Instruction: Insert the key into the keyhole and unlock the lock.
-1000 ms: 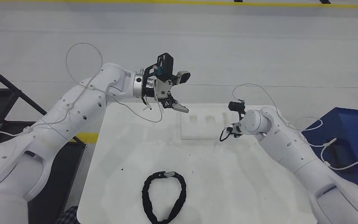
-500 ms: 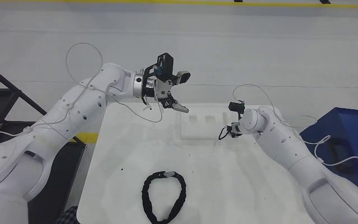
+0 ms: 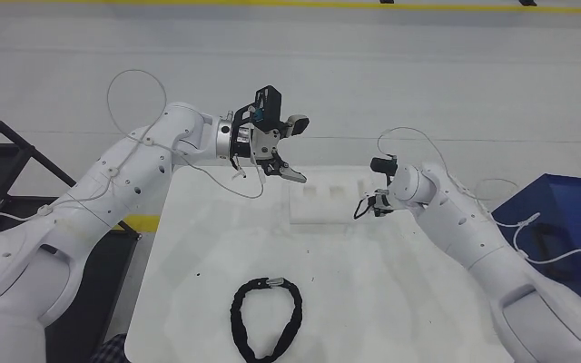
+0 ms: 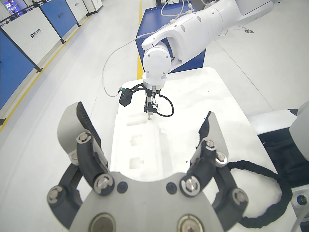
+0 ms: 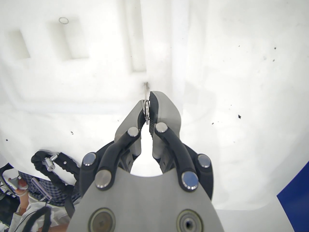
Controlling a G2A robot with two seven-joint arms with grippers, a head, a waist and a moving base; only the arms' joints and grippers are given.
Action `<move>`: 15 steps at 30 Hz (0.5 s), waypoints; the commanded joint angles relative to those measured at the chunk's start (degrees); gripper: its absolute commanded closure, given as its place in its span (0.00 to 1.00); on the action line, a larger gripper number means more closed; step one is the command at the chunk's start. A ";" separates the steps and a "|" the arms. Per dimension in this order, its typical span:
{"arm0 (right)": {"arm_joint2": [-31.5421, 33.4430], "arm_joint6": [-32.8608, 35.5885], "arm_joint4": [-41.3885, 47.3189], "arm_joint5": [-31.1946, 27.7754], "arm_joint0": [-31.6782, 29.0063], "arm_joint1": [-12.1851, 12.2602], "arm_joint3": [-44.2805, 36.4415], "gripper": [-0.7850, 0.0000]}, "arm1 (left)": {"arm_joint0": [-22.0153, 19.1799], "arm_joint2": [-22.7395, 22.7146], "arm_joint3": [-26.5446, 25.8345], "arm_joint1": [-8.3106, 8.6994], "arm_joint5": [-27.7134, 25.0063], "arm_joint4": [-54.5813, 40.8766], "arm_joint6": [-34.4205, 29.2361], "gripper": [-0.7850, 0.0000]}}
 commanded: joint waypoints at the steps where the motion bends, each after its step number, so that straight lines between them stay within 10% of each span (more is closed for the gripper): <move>1: 1.47 0.87 0.42 -0.63 -0.43 0.67 -1.80 1.00 | 0.00 0.00 0.00 0.00 0.00 -0.04 -0.01 0.00; 15: 22.41 8.36 1.93 -4.94 -13.96 9.57 -29.70 1.00 | 0.00 0.00 0.00 0.00 0.00 -0.04 -0.01 0.00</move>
